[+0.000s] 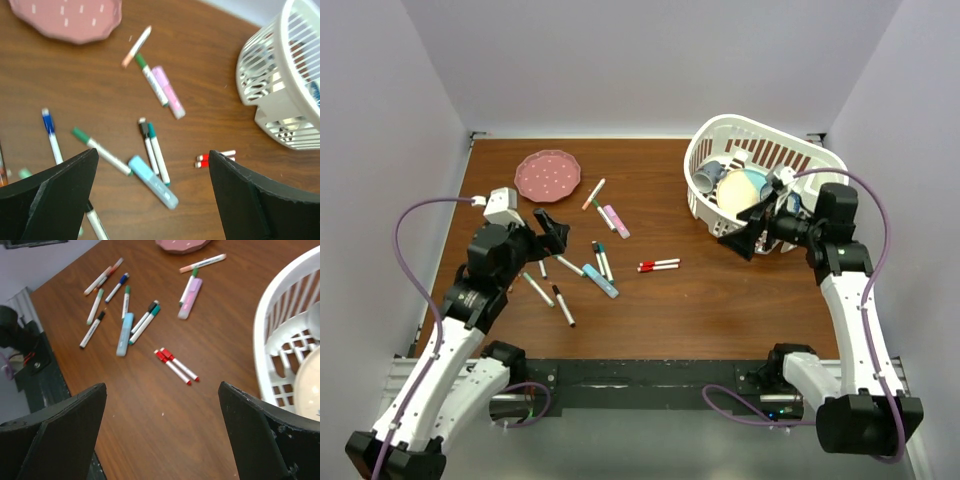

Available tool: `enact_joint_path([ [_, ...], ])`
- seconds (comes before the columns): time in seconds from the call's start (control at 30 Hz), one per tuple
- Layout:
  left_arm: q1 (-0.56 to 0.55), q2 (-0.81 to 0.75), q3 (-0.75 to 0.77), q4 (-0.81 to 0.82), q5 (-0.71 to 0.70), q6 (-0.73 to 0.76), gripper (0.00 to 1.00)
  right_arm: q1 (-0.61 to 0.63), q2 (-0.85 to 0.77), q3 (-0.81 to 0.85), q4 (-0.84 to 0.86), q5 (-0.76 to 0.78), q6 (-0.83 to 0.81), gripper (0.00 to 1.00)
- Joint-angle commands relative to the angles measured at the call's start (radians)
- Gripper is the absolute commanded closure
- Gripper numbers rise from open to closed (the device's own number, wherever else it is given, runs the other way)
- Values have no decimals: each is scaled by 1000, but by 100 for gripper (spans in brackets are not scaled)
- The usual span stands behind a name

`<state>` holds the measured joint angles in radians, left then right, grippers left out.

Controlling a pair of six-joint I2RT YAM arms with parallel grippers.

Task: Open the pen caps

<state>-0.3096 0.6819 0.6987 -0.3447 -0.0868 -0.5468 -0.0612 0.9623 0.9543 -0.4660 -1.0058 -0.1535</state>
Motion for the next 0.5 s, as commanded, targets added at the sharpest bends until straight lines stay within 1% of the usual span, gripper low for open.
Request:
enact_joint_path([
  [0.0,0,65,-21,-131,-16,-201,7,3,-14,-104,164,-111,-1,1],
  [0.03,0,100,-25,-142,-16,-217,8,3,-11,-112,159,-105,-14,1],
  [0.1,1,155,-41,-157,-16,-240,14,4,-7,-111,115,-94,-61,1],
  [0.13,1,174,-42,-166,-22,-252,16,4,-5,-114,116,-91,-57,1],
  [0.17,1,189,-56,-159,-37,-260,21,4,-5,-120,130,-76,-48,1],
  [0.2,1,224,-59,-155,-51,-298,22,6,-5,-120,135,-71,-32,1],
  [0.23,0,246,-56,-157,-66,-315,26,15,-5,-120,133,-64,-32,1],
  [0.27,0,269,-45,-154,-92,-353,40,23,-4,-115,124,-53,-35,1],
  [0.33,-3,358,-19,-171,-122,-390,44,40,-4,-112,118,-33,-41,1],
  [0.37,-8,393,13,-178,-146,-401,49,46,-5,-109,110,-30,-46,1],
  [0.4,-13,462,30,-180,-149,-416,50,50,-7,-109,104,-22,-55,1],
  [0.43,-17,496,45,-175,-156,-416,50,54,-8,-109,102,-20,-58,1],
  [0.47,-20,533,82,-189,-183,-438,53,54,-13,-111,101,-20,-60,1],
])
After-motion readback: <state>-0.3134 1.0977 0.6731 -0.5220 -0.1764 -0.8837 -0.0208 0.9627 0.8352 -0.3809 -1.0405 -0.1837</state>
